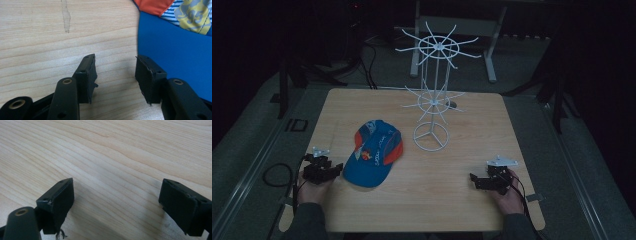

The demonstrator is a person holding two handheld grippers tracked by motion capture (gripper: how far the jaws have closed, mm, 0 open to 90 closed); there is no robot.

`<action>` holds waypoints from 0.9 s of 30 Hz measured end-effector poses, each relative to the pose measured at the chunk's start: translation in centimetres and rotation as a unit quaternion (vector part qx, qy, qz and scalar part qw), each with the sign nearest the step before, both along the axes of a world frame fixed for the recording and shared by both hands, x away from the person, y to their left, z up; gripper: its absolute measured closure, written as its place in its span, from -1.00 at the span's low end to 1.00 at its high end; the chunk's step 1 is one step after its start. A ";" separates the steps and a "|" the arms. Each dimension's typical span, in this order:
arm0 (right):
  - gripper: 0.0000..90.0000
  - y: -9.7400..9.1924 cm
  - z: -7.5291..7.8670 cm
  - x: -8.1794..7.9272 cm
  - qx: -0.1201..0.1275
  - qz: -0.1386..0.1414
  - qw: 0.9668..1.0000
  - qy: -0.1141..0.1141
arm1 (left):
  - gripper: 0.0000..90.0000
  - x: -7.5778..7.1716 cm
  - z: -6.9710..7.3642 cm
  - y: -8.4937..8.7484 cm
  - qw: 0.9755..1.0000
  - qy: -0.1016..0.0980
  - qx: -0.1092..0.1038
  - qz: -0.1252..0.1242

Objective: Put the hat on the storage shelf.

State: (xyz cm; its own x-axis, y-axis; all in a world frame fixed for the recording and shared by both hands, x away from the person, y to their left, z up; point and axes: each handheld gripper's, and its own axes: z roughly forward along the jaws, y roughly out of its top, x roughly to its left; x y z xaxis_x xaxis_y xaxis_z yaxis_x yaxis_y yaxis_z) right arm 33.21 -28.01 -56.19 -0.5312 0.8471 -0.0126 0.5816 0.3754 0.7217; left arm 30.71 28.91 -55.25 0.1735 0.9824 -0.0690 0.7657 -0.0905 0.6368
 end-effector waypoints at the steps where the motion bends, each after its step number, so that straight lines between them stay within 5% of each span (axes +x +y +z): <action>1: -0.72 0.0 0.0 0.0 0.000 -0.001 1.000 0.001 | 0.17 0.0 0.1 0.0 1.000 0.003 -0.003 -0.002; 17: -0.71 0.0 0.0 0.0 0.001 -0.002 1.000 0.001 | 0.06 1.0 4.3 -2.3 0.998 -0.032 -0.006 -0.054; 27: -0.71 0.0 0.0 -0.1 0.001 -0.002 1.000 0.001 | -0.10 1.7 5.0 -3.2 0.996 -0.042 -0.005 -0.073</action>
